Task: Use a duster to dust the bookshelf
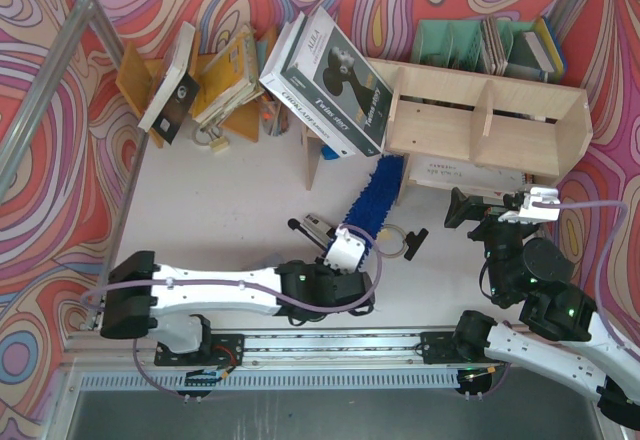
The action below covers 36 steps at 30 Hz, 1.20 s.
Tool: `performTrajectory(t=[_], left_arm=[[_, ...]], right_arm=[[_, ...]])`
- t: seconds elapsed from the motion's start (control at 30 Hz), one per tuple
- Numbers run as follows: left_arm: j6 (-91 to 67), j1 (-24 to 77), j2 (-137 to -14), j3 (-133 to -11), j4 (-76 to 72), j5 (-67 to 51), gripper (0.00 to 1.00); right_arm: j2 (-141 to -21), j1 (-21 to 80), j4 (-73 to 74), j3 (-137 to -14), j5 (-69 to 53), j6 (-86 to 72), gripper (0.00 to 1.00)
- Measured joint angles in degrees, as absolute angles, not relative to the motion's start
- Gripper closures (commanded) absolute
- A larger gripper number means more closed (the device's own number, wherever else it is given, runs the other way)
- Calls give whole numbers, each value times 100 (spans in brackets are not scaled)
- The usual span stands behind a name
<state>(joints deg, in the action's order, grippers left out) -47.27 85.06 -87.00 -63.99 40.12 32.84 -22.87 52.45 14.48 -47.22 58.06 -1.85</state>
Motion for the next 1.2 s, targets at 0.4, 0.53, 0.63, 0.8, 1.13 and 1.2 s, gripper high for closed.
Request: performTrajectory(t=[0.4,0.53,0.63,0.8,1.13,1.2], left_arm=[[-4335,8514,-6963,-6248,3743,3721,100],[-4305,8514,-6984,-6176,3704,3732,100],[-4335,8514,-7389,-6178,3662,3728,100],[-4536,8510,-8197,-6173,3588,3579,100],[-4698,8506,-8941,-6204,3594,3371,100],[-4694,8506,-8952,-6208,3638,3363,100]], right_arm=[[-2283,5245,1448,-4722,5806,-196,1],[-2283,5245,1448,-4722,5804,-196,1],[-2283,5245,1448,-4722,5804,-196,1],[-2283,5245,1448,-4722,5804,-196,1],[-2283,5245,1448,-4722,5806,-196,1],[-2283,5245,1448,-4722,5804,-196,1]])
